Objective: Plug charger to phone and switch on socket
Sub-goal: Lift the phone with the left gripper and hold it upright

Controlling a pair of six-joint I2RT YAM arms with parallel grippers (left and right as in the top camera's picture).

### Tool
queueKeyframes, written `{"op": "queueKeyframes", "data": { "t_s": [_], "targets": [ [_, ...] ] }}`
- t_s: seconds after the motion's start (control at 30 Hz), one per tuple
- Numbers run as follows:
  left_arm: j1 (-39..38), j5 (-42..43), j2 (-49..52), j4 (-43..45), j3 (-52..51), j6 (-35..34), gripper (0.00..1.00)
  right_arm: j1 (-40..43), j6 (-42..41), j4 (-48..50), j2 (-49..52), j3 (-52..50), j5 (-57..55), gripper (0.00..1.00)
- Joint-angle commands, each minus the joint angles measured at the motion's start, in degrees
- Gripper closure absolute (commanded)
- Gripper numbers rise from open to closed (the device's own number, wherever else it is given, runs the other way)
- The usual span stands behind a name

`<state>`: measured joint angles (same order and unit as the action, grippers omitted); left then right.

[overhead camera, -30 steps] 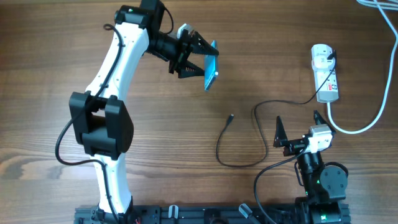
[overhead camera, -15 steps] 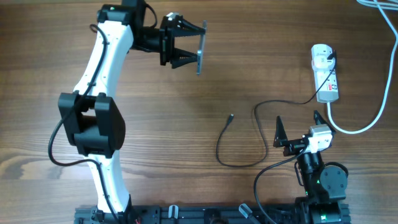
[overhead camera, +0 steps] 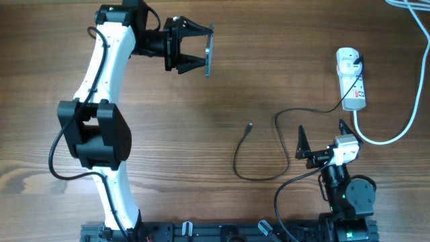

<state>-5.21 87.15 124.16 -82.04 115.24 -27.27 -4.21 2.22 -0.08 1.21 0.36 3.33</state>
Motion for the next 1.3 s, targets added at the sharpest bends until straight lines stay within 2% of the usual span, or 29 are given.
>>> {"op": "queueKeyframes", "data": {
  "t_s": [0.0,0.2,0.4,1.27],
  "targets": [
    [0.3,3.2,-2.4,-0.9,0.1,-0.2,0.33,-0.1,-0.7,0.2,-0.4,-0.1,-0.5,0.00],
    [0.3,3.2,-2.4,-1.7,0.1,-0.2,0.34,-0.1,-0.7,0.2,-0.4,-0.1,-0.5,0.00],
    [0.3,3.2,-2.4,-6.2,0.1,-0.2,0.37,-0.1,-0.7,0.2,-0.4,-0.1,-0.5,0.00],
    [0.3,3.2,-2.4,-6.1,0.1,-0.2,0.37,-0.1,-0.7,0.2,-0.4,-0.1,-0.5,0.00]
  ]
}}
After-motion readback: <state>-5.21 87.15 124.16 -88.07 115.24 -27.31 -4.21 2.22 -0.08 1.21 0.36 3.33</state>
